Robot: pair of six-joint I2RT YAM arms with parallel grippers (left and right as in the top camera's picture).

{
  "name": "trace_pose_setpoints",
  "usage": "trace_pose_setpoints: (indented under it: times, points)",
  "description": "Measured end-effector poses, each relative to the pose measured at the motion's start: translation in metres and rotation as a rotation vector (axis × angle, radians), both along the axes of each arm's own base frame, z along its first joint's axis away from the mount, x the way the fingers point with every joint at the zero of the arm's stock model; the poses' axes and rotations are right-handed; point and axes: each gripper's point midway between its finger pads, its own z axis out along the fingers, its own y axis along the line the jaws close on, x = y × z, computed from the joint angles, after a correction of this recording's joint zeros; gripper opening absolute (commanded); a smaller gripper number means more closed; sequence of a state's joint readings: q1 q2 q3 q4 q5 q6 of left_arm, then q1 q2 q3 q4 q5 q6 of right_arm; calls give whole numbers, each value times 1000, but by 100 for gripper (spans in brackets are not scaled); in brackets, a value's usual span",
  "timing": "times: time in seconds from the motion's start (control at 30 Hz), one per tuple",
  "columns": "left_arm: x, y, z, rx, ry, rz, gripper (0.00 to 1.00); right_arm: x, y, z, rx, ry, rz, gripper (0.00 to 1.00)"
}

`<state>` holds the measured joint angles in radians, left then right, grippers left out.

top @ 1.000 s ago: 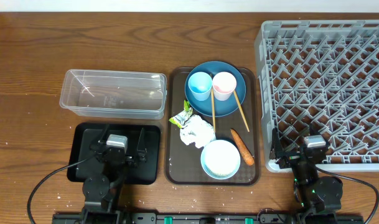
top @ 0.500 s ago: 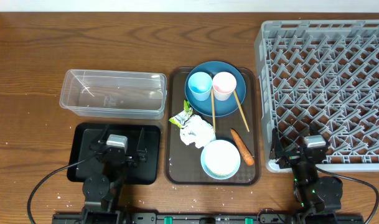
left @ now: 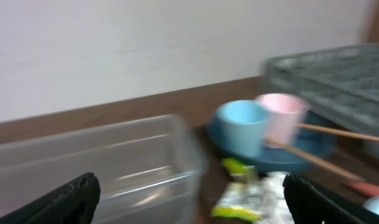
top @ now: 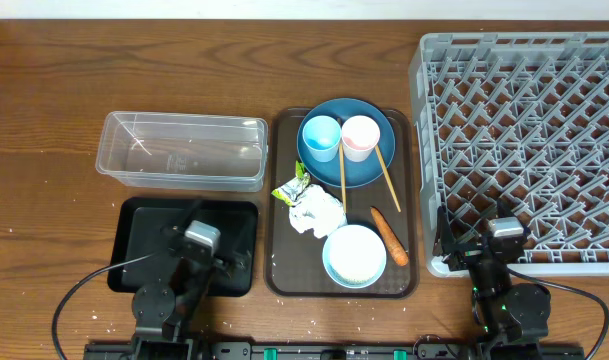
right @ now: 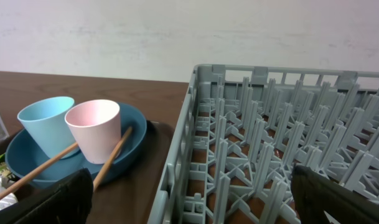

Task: Sort waste into correct bins and load items into the dishwasher rack
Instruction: 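Raise the left gripper from rest toward the brown tray, then lower the left gripper onto the white tissue and grasp it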

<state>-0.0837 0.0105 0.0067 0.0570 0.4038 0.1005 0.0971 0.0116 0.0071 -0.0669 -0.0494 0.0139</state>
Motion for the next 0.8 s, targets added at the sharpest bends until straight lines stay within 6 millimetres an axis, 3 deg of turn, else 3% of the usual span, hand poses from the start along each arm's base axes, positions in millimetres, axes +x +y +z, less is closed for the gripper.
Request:
trace_pose_setpoints:
  times: [0.13,0.37,0.5,0.63,0.8]
  points:
    - [-16,-27,23,-63,-66,-186,96,0,0,0,0,0,0,99]
    - [-34,-46,17,-248,148,-317,96,0,0,0,0,1,0,99]
    - [-46,-48,50,-298,254,-323,96,0,0,0,0,0,0,99]
    - [-50,-49,82,-330,425,-307,96,0,0,0,0,0,0,99]
    - [-45,-53,95,-354,830,-251,98,0,0,0,0,0,0,99]
